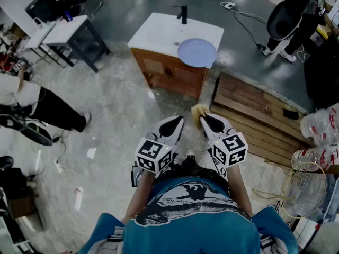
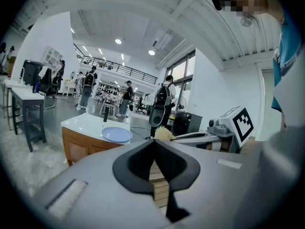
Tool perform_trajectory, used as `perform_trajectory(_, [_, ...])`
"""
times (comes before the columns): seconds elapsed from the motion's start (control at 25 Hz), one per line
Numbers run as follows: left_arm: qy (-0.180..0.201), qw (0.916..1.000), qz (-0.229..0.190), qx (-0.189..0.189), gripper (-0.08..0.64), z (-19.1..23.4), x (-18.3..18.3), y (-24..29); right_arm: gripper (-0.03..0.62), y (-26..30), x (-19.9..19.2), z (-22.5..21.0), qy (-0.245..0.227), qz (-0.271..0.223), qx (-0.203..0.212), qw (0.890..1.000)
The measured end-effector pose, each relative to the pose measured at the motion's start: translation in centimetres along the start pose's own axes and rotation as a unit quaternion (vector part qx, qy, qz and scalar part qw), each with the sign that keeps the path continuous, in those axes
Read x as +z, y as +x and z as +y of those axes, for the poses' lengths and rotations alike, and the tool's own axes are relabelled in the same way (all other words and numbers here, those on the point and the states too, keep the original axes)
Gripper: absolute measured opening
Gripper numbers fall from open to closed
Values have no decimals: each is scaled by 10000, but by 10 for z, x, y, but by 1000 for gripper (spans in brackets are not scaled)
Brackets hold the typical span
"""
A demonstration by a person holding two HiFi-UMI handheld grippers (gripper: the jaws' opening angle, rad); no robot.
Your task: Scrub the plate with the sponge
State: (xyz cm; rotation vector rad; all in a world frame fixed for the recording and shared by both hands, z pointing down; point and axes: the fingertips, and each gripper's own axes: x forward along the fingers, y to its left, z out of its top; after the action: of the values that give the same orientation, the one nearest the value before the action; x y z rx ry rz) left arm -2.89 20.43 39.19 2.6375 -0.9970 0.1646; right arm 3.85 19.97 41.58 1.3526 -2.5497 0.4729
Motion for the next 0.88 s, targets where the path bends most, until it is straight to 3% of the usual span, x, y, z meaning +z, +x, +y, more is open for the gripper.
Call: perform_trajectory(0.88, [-36,10000,34,68,14,-6,5,59,32,9,3,-63,328,-66,87,9994])
